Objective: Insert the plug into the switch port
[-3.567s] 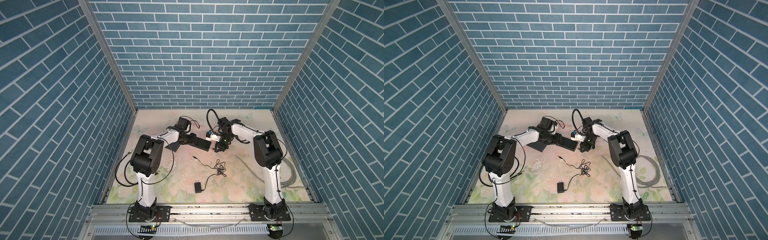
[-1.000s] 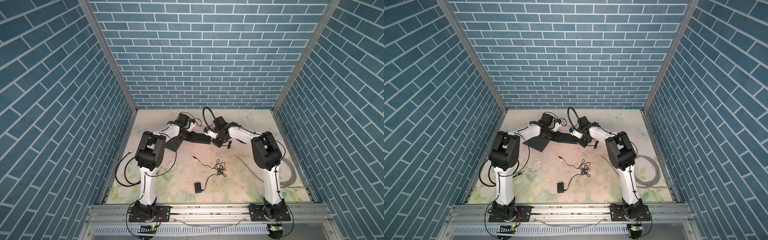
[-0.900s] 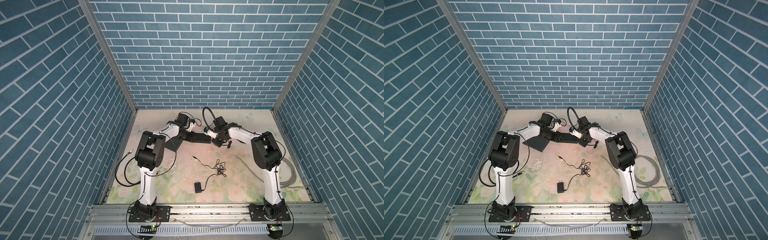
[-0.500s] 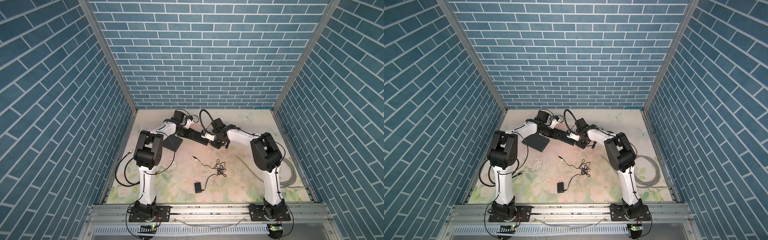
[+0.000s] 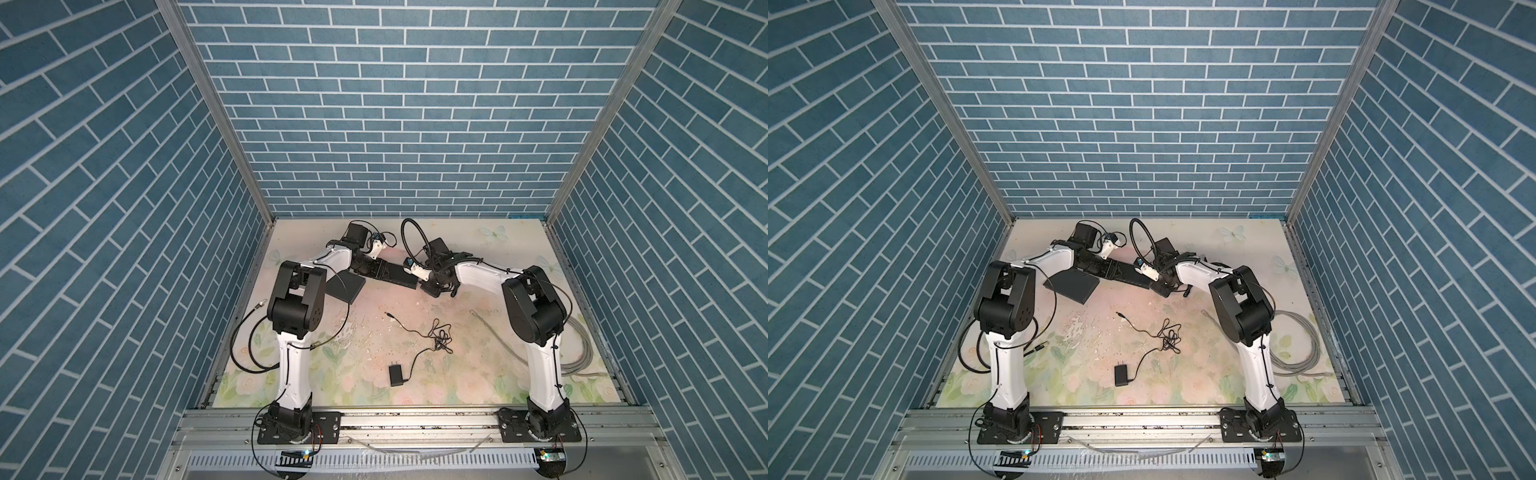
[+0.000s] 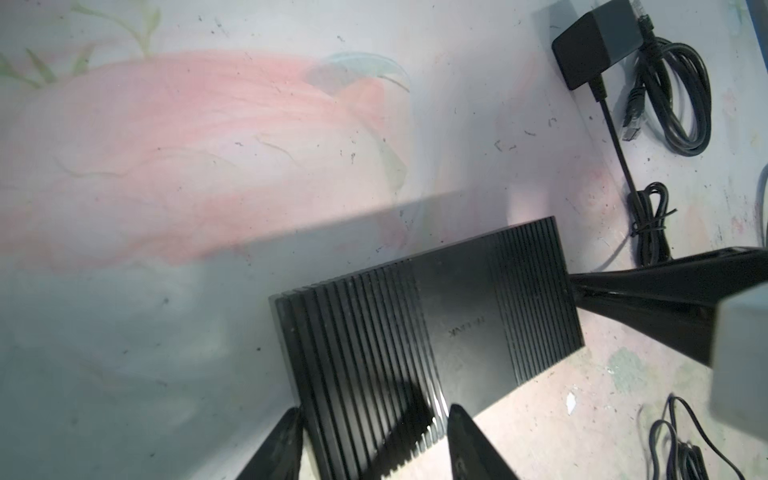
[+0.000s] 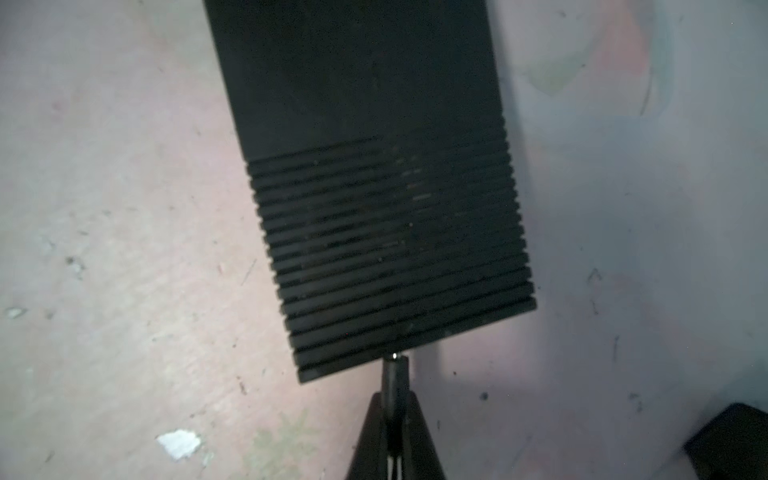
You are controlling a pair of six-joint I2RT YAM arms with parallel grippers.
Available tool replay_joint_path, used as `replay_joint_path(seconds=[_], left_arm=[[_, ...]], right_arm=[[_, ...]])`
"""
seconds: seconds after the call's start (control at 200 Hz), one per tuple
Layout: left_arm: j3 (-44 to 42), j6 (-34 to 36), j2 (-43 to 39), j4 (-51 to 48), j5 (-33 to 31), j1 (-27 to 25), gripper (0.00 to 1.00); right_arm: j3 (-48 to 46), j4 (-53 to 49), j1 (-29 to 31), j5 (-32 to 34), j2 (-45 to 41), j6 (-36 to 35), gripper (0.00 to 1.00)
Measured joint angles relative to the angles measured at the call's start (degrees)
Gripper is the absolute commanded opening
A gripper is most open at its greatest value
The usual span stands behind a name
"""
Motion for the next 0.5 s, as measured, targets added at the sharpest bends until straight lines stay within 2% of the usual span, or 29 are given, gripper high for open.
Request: replay_joint_path(seconds=[0.255,0.495], left_arm=[[0.4,1.8,1.0,-1.9,0.0,0.5,0.56],[3.7,4.6,2.3,-5.6,-1.0,0.9,0.56]], right_arm=[[-2.8,6.3,-0.2,-0.9,-0.5,-1.0,0.0],[-4.5,7.0,-0.6,-6.6,-1.4,-7.3,0.0]])
